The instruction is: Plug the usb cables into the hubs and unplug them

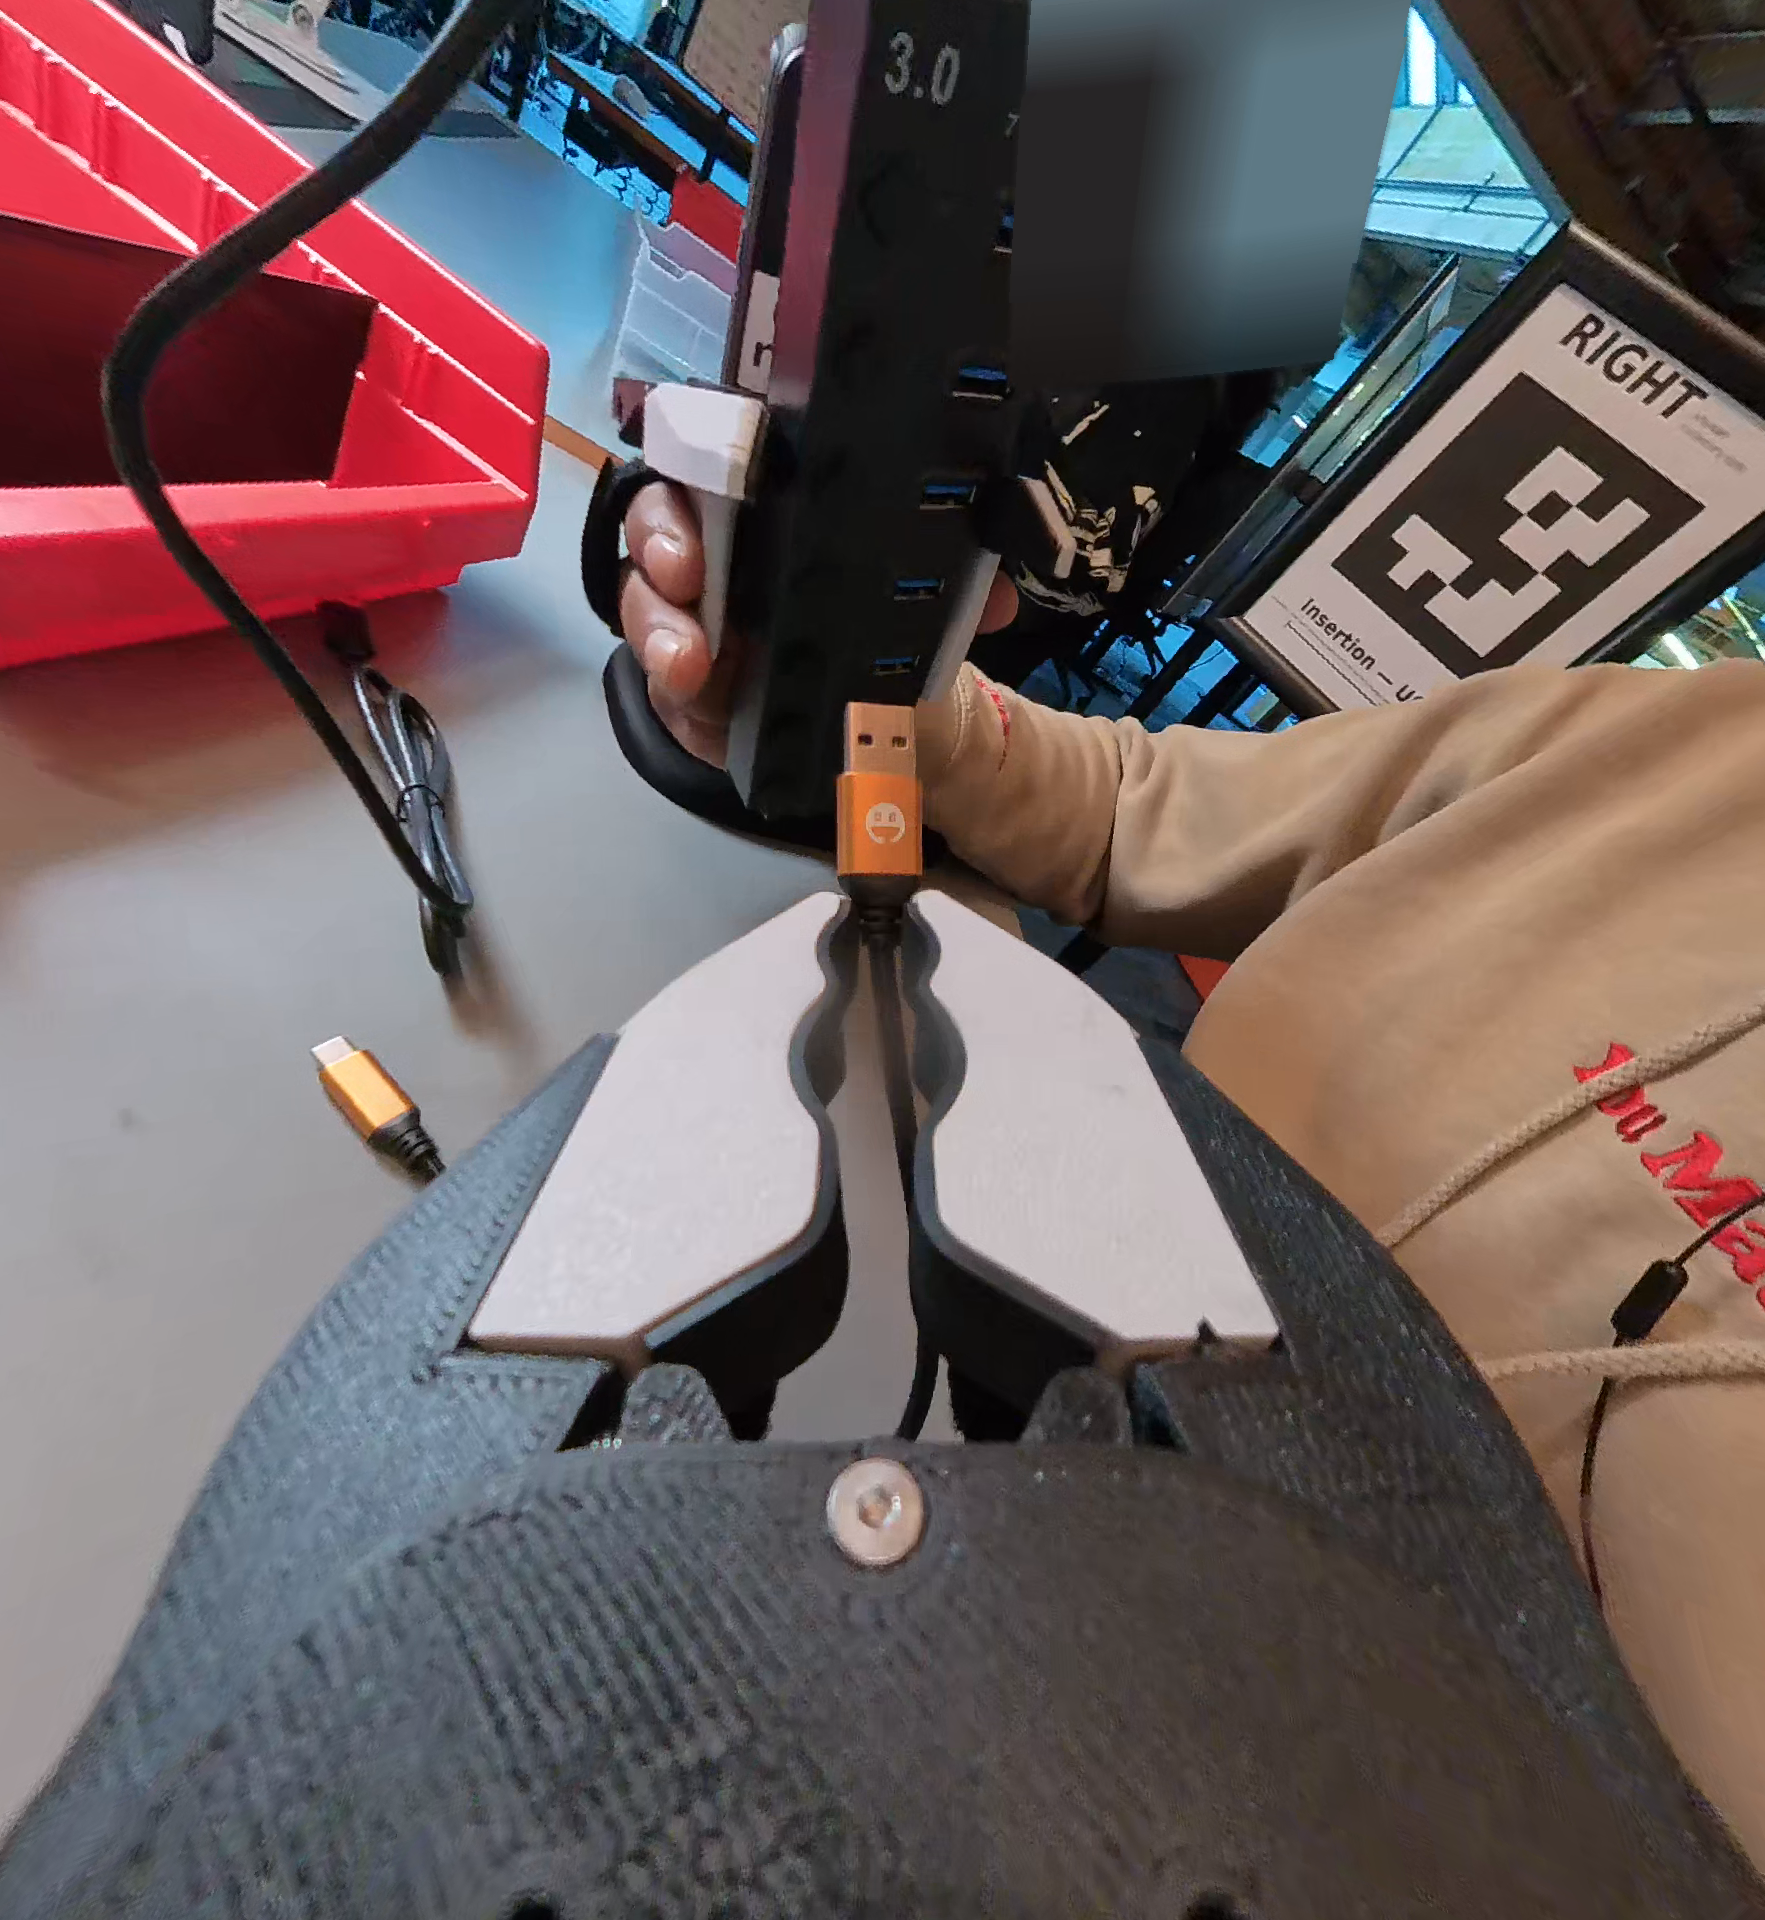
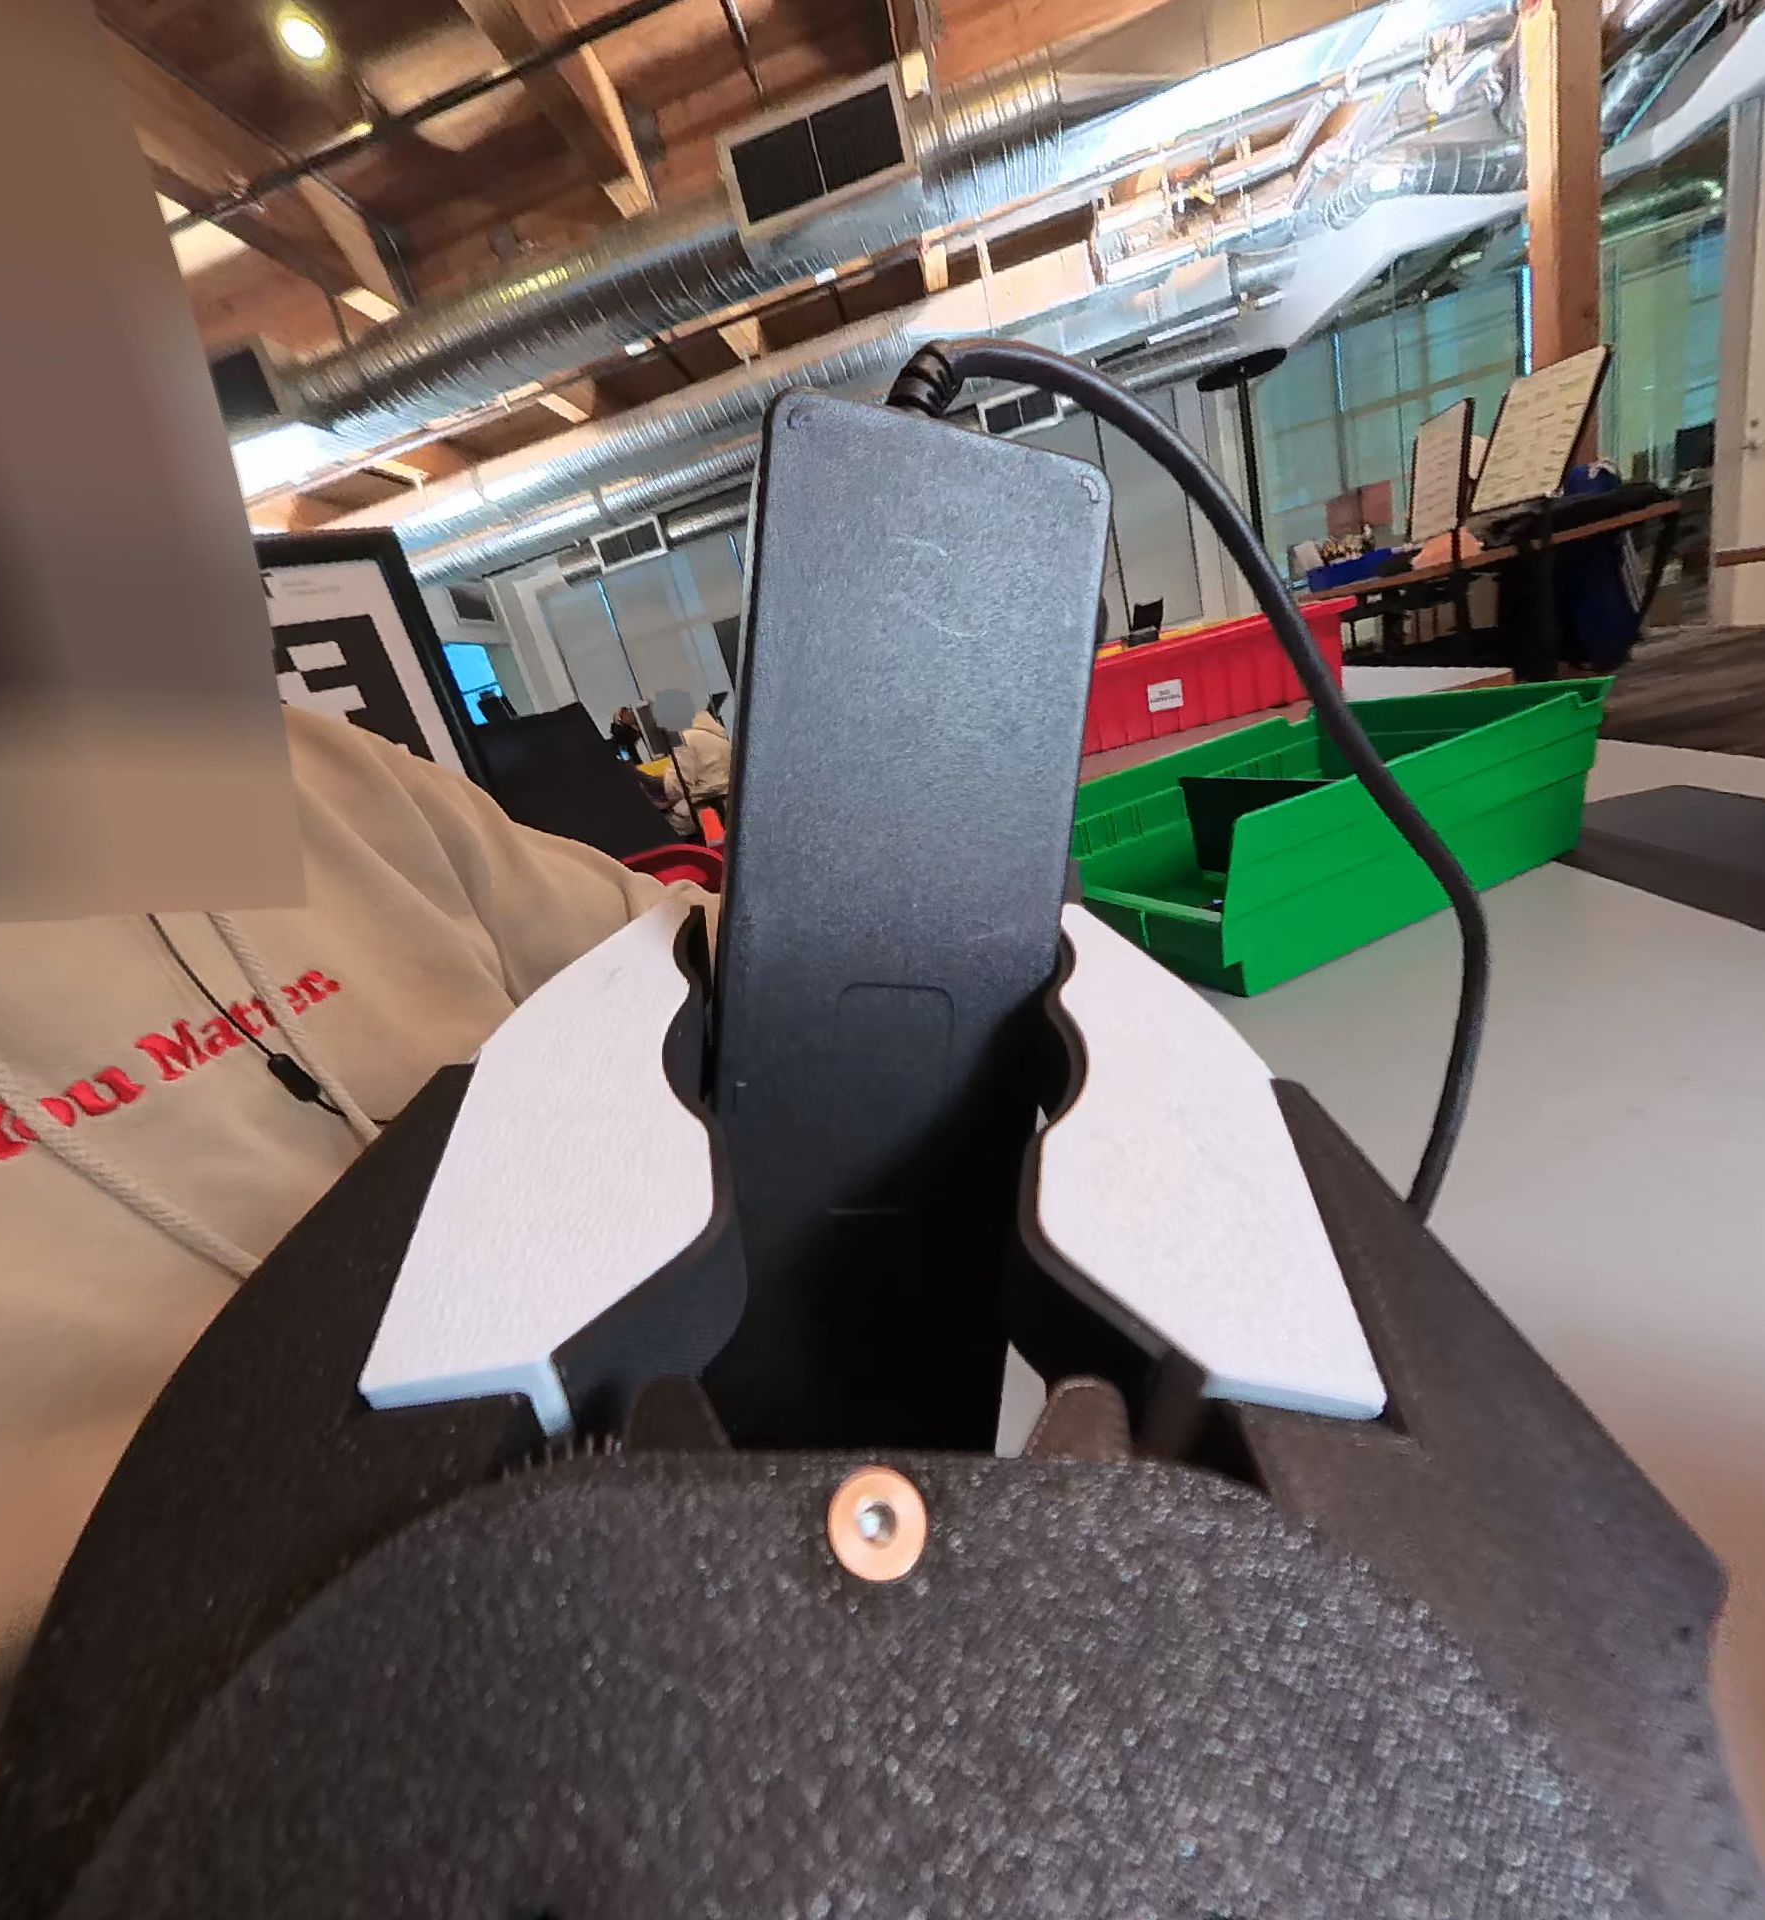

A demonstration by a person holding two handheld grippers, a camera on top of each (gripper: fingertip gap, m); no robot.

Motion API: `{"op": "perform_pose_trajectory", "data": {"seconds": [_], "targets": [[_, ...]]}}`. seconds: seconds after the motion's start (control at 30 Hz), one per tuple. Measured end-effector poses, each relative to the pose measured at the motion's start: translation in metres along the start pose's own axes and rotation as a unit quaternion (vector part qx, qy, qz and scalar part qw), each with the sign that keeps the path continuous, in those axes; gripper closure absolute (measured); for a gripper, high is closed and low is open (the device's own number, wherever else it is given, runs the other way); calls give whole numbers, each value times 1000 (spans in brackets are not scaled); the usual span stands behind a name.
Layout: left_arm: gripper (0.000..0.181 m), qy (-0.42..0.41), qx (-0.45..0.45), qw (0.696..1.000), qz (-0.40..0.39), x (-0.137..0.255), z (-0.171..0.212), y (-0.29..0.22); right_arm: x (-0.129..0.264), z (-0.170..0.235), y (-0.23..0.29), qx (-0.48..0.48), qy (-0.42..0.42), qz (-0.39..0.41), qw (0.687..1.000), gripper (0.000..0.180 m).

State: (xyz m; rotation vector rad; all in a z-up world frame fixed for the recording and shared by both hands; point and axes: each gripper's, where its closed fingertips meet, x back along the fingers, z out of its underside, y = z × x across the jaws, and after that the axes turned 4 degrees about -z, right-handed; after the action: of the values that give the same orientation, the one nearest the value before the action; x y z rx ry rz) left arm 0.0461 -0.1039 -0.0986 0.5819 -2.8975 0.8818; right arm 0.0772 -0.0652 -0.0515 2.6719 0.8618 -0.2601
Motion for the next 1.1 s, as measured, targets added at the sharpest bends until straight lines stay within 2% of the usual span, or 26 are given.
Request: {"op": "perform_pose_trajectory", "data": {"seconds": [0.3,0.63,0.73,0.83,1.1], "targets": [[173,36,14,999,-7,-6,-5,-7,-13,43,-16,27,140,60,988,119],[173,132,-9,991,-37,-4,-8,-6,-18,55,-15,26,187,65,980,119],[173,139,-5,990,-31,-1,-8,-8,-20,62,-15,32,208,70,975,119],[173,180,1,984,-9,-1,5,-14,-23,71,-16,36,232,77,969,120],[173,187,6,982,-20,0,8,-10,-26,77,-13,34,243,72,967,120]]}}
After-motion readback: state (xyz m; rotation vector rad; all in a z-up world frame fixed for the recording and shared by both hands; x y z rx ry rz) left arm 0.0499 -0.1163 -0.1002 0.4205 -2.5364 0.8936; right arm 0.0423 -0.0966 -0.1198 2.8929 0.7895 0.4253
